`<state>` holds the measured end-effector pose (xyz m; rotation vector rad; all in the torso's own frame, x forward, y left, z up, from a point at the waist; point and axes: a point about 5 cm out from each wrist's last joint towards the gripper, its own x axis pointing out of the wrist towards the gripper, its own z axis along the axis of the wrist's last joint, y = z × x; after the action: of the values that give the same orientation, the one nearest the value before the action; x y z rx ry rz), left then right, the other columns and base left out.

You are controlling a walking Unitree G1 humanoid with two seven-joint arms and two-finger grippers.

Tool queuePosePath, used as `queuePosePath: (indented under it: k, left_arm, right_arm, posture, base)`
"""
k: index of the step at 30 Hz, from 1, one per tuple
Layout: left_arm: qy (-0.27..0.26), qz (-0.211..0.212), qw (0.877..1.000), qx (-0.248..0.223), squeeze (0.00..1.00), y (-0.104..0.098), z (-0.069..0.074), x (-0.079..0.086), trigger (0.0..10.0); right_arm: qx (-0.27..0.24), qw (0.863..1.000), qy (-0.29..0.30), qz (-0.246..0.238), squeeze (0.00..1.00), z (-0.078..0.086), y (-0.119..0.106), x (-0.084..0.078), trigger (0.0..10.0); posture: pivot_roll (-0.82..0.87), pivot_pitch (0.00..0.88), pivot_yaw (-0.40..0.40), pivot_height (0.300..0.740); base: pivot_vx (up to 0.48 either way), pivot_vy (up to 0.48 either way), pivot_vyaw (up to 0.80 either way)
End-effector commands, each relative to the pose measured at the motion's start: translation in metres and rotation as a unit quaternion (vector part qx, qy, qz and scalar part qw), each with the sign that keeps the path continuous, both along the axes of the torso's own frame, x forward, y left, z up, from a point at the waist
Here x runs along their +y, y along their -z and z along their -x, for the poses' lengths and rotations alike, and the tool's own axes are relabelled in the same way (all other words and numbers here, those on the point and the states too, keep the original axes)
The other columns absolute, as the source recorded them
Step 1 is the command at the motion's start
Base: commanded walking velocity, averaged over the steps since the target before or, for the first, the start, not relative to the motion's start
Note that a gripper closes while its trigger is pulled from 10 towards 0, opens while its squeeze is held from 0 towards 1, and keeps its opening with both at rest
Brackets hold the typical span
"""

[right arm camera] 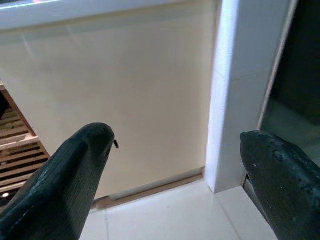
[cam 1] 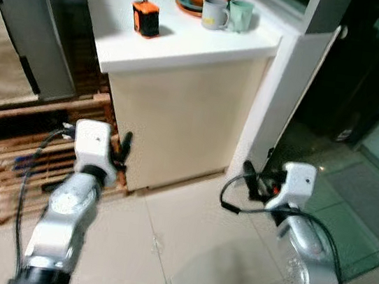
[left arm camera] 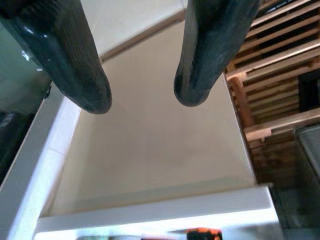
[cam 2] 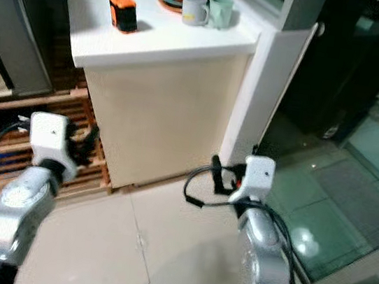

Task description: Restocking fridge

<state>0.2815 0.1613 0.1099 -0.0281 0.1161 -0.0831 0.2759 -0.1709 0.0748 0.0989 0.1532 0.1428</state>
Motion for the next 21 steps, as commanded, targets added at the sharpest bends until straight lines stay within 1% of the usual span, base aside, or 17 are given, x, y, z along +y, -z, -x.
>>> queuePosePath:
  k: [1,4,5,7,12,14,21]
  left_arm:
    - [-0.012,-0.004,1.000,0.001,0.00,0.001,0.002,0.008,10.0]
    - [-0.014,-0.002,1.000,0.007,0.00,0.002,0.002,0.009,10.0]
    - [-0.019,0.008,1.000,0.010,0.00,0.002,0.001,0.010,10.0]
    - [-0.020,0.011,1.000,0.011,0.00,0.002,0.000,0.010,10.0]
    - [-0.026,0.001,1.000,0.017,0.00,0.005,-0.005,0.013,10.0]
    - [-0.028,0.002,0.999,0.020,0.00,0.006,-0.008,0.014,10.0]
    - [-0.023,0.005,1.000,0.017,0.00,0.005,-0.011,0.013,10.0]
  right_arm:
    - [-0.010,1.000,-0.018,0.001,0.00,-0.002,-0.003,0.008,10.0]
    - [-0.006,1.000,-0.011,0.001,0.00,-0.002,-0.002,0.006,10.0]
    - [0.000,1.000,0.005,-0.006,0.00,-0.002,-0.001,0.001,10.0]
    - [0.001,1.000,0.009,-0.009,0.00,-0.002,0.000,0.000,10.0]
    - [0.001,1.000,0.025,-0.016,0.00,-0.004,0.000,-0.006,10.0]
    - [-0.004,1.000,0.024,-0.009,0.00,-0.005,-0.001,-0.007,10.0]
    - [-0.009,1.000,0.020,-0.003,0.00,-0.008,-0.004,-0.006,10.0]
  posture:
    - [-0.11,0.000,0.039,0.740]
    - [-0.11,0.000,0.041,0.740]
    - [-0.11,0.000,0.042,0.740]
    - [-0.11,0.000,0.045,0.740]
    - [-0.12,0.000,0.049,0.740]
    - [-0.13,0.000,0.050,0.740]
    - [-0.13,0.000,0.053,0.740]
  base:
    - [0.000,0.000,0.46]
    - [0.000,0.000,0.46]
    - [0.000,0.469,0.00]
    - [0.000,0.469,0.00]
    - [0.000,0.450,0.00]
    - [0.000,0.450,0.76]
    - [0.000,0.449,0.75]
